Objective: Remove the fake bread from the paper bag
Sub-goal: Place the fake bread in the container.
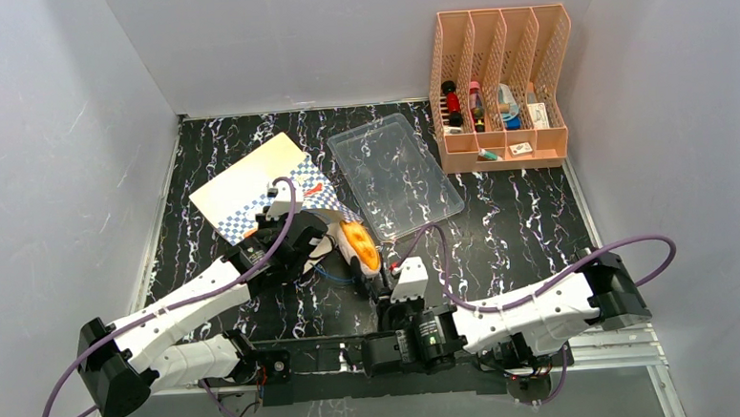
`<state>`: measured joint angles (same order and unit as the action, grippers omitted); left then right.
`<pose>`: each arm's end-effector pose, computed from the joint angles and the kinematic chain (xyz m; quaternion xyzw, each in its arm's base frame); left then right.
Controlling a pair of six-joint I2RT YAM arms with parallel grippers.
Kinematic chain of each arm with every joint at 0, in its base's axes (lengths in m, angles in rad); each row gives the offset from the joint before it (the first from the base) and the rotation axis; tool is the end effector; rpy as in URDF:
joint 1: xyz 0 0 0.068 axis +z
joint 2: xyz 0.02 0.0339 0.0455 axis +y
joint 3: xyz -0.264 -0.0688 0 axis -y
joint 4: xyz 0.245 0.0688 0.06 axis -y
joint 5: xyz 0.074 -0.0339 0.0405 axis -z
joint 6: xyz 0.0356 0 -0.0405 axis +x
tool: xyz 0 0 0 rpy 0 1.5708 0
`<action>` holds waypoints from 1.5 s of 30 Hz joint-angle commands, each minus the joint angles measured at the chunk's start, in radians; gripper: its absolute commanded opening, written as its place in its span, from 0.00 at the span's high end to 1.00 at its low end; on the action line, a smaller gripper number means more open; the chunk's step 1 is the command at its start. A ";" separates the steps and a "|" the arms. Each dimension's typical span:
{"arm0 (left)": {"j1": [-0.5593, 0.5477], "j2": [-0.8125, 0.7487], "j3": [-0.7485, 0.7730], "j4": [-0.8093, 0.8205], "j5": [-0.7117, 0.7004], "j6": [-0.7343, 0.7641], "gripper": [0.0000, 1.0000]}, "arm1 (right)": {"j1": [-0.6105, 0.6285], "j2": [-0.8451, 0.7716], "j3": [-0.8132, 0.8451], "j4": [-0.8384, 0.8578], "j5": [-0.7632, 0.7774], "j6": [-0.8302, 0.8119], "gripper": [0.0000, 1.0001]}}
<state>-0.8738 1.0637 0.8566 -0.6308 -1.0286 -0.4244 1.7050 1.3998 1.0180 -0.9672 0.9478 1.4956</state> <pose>0.1554 -0.1381 0.2840 0.0093 0.8317 0.1773 0.5261 -0.0042 0.2473 0.2456 -0.0422 0.8848 0.1118 0.4505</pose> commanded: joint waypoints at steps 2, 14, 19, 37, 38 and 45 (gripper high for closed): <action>0.002 -0.030 0.035 -0.047 -0.058 -0.013 1.00 | 0.241 0.014 0.110 -0.170 0.115 0.147 0.88; 0.003 -0.056 0.031 -0.060 -0.059 -0.019 1.00 | 0.340 0.102 0.229 -0.403 0.148 0.340 0.91; 0.004 -0.056 0.029 -0.065 -0.058 -0.026 1.00 | 0.360 0.096 0.238 -0.403 0.160 0.347 0.92; 0.003 -0.045 0.029 -0.063 -0.058 -0.028 1.00 | 0.364 0.026 0.317 -0.400 0.280 0.277 0.94; 0.003 -0.043 0.031 -0.067 -0.057 -0.031 1.00 | 0.361 0.018 0.320 -0.400 0.289 0.269 0.94; 0.003 -0.048 0.044 -0.064 -0.058 -0.027 1.00 | 0.323 -0.009 0.386 -0.400 0.339 0.189 0.95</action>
<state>-0.8738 1.0325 0.8574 -0.6693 -1.0515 -0.4465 1.7130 1.4399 1.3273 -1.3594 1.1522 1.7340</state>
